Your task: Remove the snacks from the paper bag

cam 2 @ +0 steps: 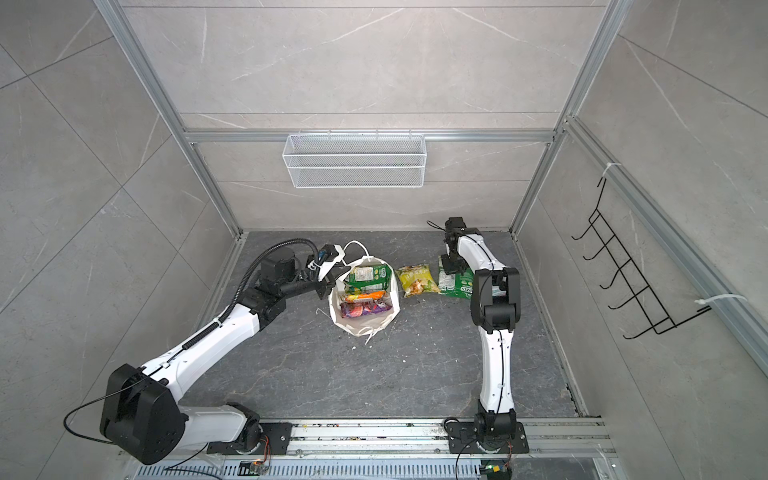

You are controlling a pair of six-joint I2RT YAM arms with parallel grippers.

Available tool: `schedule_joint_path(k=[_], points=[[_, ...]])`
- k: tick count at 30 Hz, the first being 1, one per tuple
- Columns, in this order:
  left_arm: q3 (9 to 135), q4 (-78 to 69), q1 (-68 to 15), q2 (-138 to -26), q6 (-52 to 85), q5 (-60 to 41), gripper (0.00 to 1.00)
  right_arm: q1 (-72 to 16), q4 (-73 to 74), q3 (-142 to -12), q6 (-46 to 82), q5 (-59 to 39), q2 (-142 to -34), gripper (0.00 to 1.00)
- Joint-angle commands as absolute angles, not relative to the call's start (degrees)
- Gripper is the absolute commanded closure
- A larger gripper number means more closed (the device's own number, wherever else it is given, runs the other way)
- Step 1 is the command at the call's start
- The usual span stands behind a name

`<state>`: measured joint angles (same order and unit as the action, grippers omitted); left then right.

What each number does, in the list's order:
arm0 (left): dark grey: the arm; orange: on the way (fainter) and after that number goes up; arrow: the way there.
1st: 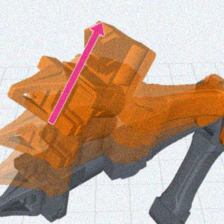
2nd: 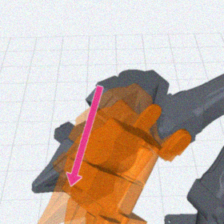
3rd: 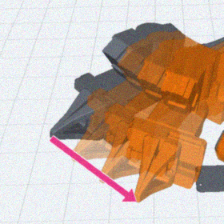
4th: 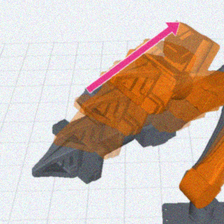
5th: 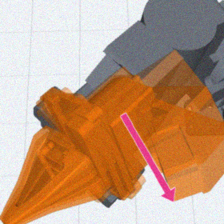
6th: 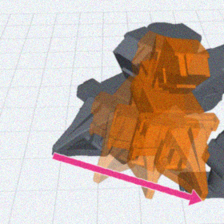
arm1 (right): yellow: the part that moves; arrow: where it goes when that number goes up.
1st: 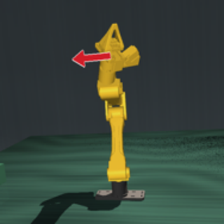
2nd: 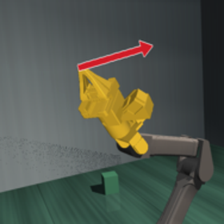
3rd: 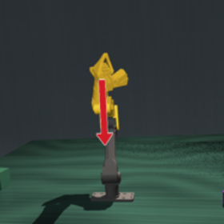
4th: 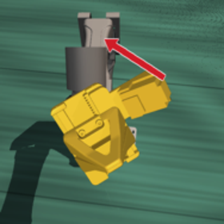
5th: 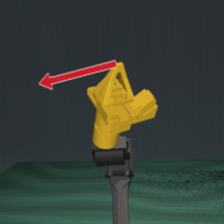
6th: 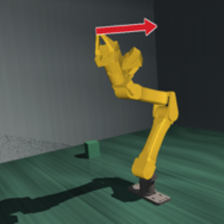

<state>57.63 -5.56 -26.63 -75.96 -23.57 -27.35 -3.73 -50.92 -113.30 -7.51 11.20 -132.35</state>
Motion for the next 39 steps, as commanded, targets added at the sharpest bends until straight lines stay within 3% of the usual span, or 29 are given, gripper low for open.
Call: schedule_joint_path(k=[1,5,10,18,26,39], points=[[58.3,-7.1,-26.5,-74.4,-22.7,-28.4,1.0,-3.1,-53.3,-112.2,-8.0,12.5,-129.1,1.0],[58.7,-6.7,-26.5,-74.5,-22.9,-28.6,1.0,-3.2,-54.1,-113.1,-5.4,10.7,-127.8,1.0],[58.9,-6.6,-26.5,-74.4,-22.7,-28.8,1.0,-4.8,-53.1,-112.3,0.4,9.2,-125.3,0.61],[59.0,-7.0,-26.5,-74.6,-22.5,-29.2,1.0,-9.6,-56.0,-115.7,10.4,19.6,-130.1,0.32],[59.6,-6.0,-26.5,-74.2,-22.7,-29.3,1.0,-10.6,-58.9,-119.8,11.7,21.4,-136.0,0.27],[60.3,-5.9,-26.6,-74.5,-22.1,-30.0,1.0,-10.6,-55.7,-114.7,6.7,24.7,-135.9,0.24]])
